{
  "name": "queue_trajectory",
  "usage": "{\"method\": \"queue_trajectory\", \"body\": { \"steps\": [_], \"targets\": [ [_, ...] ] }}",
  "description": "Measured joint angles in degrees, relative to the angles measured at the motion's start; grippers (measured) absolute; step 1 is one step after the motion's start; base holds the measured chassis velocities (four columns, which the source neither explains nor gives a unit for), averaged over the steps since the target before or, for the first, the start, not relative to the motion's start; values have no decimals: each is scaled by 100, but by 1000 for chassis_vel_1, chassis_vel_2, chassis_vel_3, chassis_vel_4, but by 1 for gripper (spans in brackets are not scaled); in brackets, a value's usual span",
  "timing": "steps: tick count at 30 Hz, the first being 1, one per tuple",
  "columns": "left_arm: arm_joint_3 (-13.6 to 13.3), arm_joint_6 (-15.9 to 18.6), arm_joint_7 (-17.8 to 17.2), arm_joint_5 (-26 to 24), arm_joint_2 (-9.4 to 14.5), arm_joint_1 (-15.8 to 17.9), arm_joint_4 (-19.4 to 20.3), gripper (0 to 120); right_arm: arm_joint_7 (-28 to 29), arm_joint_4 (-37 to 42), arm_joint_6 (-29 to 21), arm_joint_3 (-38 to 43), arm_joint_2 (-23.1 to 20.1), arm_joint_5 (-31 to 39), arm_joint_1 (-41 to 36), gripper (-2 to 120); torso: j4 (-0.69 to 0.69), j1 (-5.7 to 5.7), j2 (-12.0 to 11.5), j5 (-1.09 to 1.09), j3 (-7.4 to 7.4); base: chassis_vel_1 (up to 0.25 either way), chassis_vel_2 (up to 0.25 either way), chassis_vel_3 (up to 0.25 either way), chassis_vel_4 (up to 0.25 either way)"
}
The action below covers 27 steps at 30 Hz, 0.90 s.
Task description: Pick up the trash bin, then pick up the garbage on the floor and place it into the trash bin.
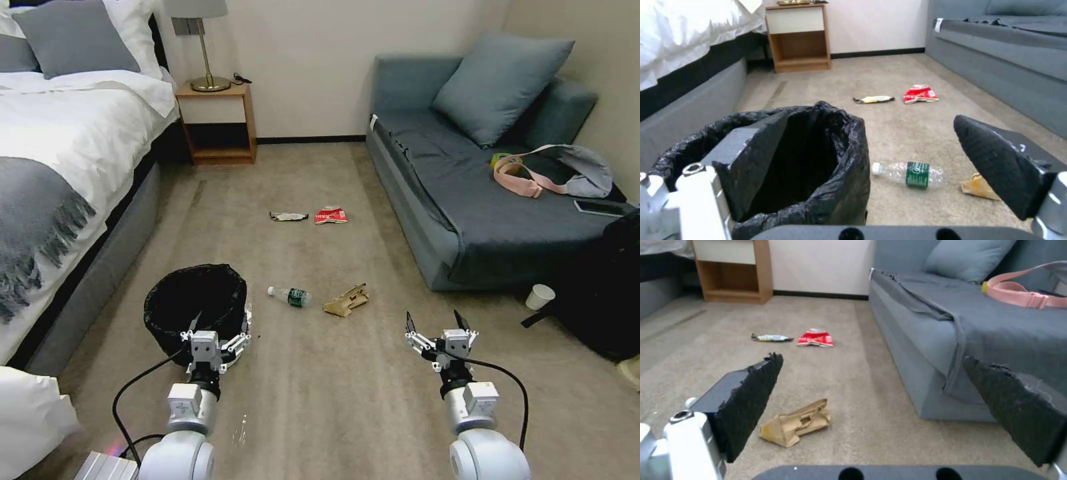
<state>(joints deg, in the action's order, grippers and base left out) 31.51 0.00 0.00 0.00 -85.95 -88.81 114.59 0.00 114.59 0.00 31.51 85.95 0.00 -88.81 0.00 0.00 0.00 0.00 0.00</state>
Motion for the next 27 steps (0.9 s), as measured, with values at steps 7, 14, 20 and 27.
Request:
{"method": "queue_trajectory", "body": {
  "steps": [7, 14, 20, 27],
  "targets": [
    [0, 0, 0, 0, 0, 0, 0, 100, 0, 0, 0, 0, 0, 0, 0, 100, 0, 0, 0, 0, 0, 0, 0, 0, 0],
    [0, 0, 0, 0, 0, 0, 0, 100, 0, 0, 0, 0, 0, 0, 0, 100, 0, 0, 0, 0, 0, 0, 0, 0, 0],
    [0, 0, 0, 0, 0, 0, 0, 100, 0, 0, 0, 0, 0, 0, 0, 100, 0, 0, 0, 0, 0, 0, 0, 0, 0],
    [0, 0, 0, 0, 0, 0, 0, 100, 0, 0, 0, 0, 0, 0, 0, 100, 0, 0, 0, 0, 0, 0, 0, 0, 0]
  ]
}}
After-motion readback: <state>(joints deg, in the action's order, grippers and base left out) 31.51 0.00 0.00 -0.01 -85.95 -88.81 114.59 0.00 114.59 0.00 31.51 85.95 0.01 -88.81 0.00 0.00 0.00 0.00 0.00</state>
